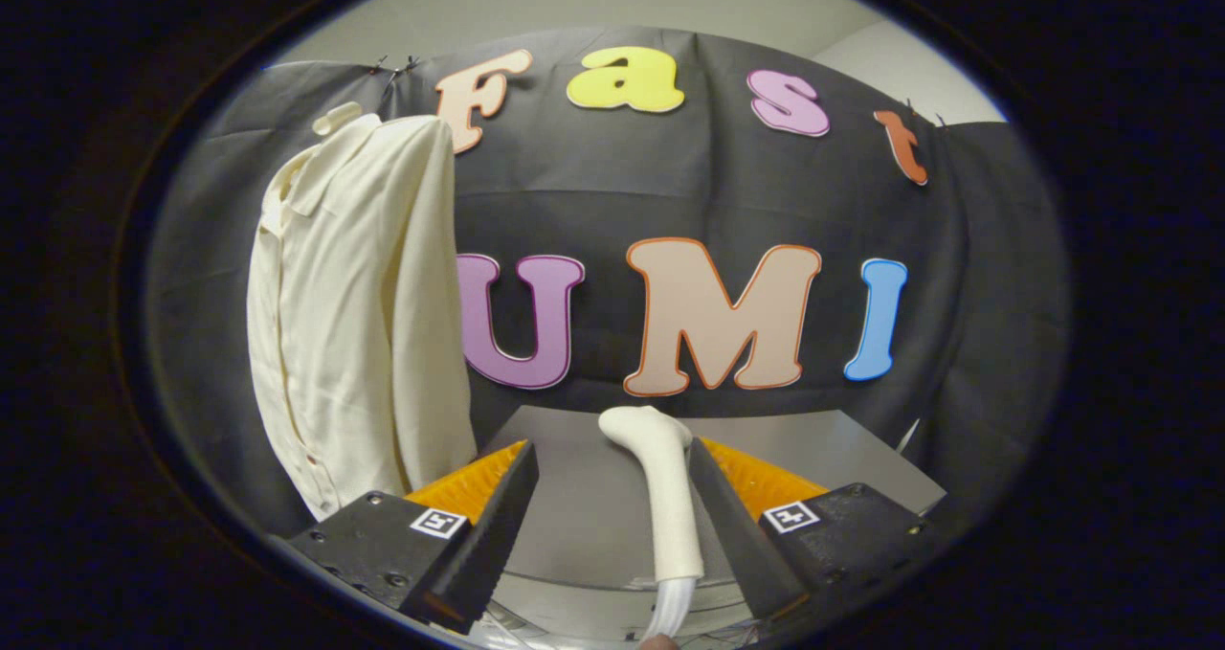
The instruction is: Iron the clothes twice with a garment steamer, once on the left side and once on the right side.
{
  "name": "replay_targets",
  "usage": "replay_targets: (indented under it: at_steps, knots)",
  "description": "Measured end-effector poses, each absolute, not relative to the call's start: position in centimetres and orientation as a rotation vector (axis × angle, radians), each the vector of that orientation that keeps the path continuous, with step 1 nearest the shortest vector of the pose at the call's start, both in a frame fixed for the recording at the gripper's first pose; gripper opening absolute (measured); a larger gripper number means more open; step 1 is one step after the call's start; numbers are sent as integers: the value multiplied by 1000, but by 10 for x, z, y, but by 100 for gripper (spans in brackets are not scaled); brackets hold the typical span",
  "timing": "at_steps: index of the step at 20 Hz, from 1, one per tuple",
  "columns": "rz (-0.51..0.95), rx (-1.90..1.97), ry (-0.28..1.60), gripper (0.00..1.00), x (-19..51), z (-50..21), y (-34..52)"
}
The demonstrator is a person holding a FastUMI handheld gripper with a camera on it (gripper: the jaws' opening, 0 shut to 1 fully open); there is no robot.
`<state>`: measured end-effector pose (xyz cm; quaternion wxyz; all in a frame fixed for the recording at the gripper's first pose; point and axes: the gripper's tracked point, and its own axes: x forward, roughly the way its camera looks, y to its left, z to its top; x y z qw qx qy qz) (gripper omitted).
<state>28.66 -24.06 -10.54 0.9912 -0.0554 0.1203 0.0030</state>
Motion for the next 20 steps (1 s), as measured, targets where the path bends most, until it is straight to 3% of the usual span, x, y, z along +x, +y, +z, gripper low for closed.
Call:
replay_targets:
  at_steps: [8, 16, 19, 20]
  knots:
    - [31, -114, 452, 95, 351, -174, -283]
    - [54, -30, 646, 77, 379, -211, -294]
    - [64, -28, 665, 61, 382, -213, -293]
    - [63, -28, 668, 61, 381, -214, -293]
